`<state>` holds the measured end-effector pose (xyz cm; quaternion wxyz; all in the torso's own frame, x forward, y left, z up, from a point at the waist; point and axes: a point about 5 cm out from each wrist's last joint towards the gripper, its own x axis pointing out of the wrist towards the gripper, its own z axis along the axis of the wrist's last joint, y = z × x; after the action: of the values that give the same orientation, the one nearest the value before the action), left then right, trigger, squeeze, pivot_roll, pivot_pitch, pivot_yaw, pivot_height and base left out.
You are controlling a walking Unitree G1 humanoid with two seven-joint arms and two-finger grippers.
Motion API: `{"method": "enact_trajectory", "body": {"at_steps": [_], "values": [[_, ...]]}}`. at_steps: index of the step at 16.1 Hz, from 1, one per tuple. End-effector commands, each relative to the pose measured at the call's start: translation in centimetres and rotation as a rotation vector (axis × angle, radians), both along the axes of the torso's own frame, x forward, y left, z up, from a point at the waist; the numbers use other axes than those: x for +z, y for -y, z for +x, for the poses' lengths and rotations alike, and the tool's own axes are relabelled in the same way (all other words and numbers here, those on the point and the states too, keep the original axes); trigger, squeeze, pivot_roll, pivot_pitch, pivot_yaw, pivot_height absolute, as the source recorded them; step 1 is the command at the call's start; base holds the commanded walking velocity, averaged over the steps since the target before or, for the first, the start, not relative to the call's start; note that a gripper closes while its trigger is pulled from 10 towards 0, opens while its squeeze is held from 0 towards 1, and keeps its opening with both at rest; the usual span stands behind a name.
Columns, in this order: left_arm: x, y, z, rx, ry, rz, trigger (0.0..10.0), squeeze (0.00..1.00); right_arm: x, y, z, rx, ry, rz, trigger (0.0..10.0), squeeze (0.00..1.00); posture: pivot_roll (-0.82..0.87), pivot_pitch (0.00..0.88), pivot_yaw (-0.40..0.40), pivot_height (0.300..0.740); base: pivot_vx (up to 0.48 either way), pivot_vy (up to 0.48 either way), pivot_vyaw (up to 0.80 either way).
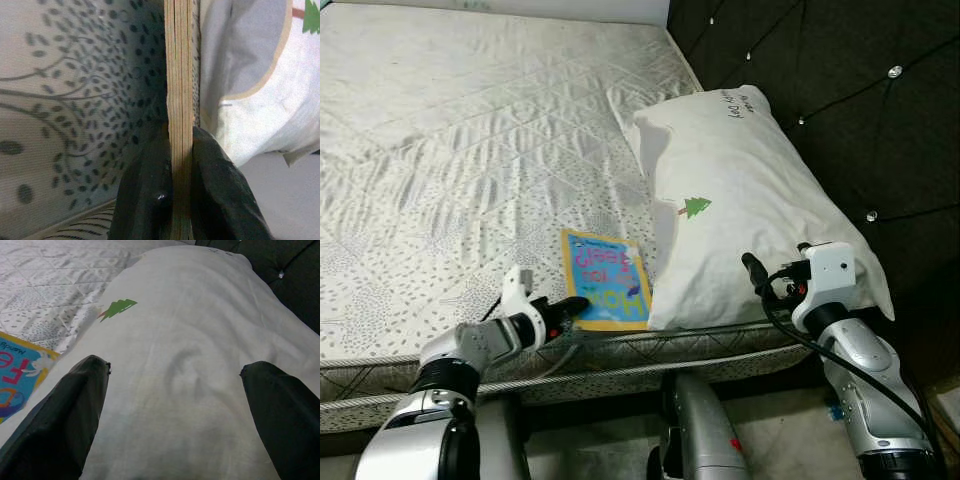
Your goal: Clean up the room
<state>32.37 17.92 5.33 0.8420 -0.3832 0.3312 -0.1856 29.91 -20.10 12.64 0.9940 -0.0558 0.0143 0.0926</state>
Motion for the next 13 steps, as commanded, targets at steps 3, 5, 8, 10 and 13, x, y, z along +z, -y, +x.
{"method": "enact_trajectory", "body": {"at_steps": [3, 5, 8, 10, 13], "values": [[-0.7, -1.8, -0.2, 0.071, -0.045, 0.101, 10.0, 1.0, 0.1, 0.4, -0.2, -0.004, -0.002, -0.013, 10.0, 0.0, -0.18, 0.103, -0.146, 0.539, 0.0, 0.0, 0.0], [-0.6, -2.5, 0.1, 0.107, -0.039, 0.151, 10.0, 1.0, 0.1, 0.4, -0.2, -0.003, -0.001, -0.014, 10.0, 0.0, -0.18, 0.103, -0.144, 0.539, 0.0, 0.0, 0.0], [0.6, -5.1, 1.0, 0.221, -0.001, 0.28, 10.0, 1.0, 0.2, 0.4, -0.2, -0.007, 0.0, -0.013, 10.0, 0.0, -0.18, 0.1, -0.141, 0.539, 0.0, 0.0, 0.0], [1.1, -6.1, 1.2, 0.263, 0.011, 0.319, 10.0, 1.0, 0.2, 0.4, -0.2, -0.007, 0.001, -0.012, 10.0, 0.0, -0.18, 0.098, -0.139, 0.539, 0.0, 0.0, 0.0], [1.6, -7.6, 1.3, 0.309, 0.027, 0.391, 10.0, 1.0, 0.2, 0.3, -0.1, -0.007, 0.002, -0.009, 10.0, 0.0, -0.18, 0.095, -0.138, 0.539, 0.0, 0.0, 0.0]]}}
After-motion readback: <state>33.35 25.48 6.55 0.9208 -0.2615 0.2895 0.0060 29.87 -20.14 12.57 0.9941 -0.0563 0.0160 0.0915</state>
